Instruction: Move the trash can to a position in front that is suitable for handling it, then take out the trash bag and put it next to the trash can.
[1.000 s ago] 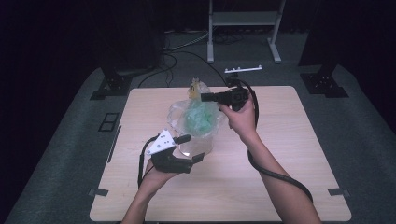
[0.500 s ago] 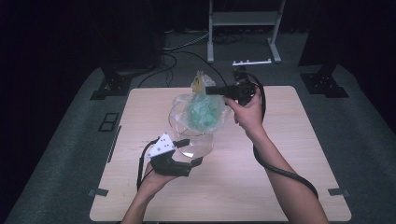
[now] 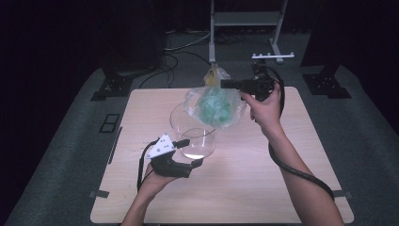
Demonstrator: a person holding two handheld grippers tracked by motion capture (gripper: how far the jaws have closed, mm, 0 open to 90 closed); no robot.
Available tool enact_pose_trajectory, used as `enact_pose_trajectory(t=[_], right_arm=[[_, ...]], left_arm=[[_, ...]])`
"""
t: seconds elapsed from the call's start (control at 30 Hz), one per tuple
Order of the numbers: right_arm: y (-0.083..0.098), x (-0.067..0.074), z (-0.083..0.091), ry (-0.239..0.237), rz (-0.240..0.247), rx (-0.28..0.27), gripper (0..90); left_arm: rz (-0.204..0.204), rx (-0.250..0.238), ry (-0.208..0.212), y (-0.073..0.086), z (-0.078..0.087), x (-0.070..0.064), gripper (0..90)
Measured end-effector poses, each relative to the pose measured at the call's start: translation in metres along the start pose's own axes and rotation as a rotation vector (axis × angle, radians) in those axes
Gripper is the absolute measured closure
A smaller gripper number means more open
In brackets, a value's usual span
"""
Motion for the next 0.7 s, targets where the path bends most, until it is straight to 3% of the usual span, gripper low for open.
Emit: enact_pose_trajectory(t=[0.23,0.7], right_arm=[[-0.006,-0.012,0.023,0.029,-0.003,-0.021,88.8],[-0.003,-0.049,0.059,0.099,-0.06,-0.057,88.6]], left_arm=[[0.014,0.014,-0.001,0.004,-0.005,0.0,15.4],[0.007,0.016,-0.001,0.004,-0.004,0.0,15.4]])
Point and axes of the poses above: each handheld gripper's, and its own axes: z roughly backward along the jaws, y roughly out of its underside, x roughly to its left, the point moved 3 cm from there along -z, roughly forward along the jaws, and after that the axes turned 14 degrees about -x, right-handed, at the moved point
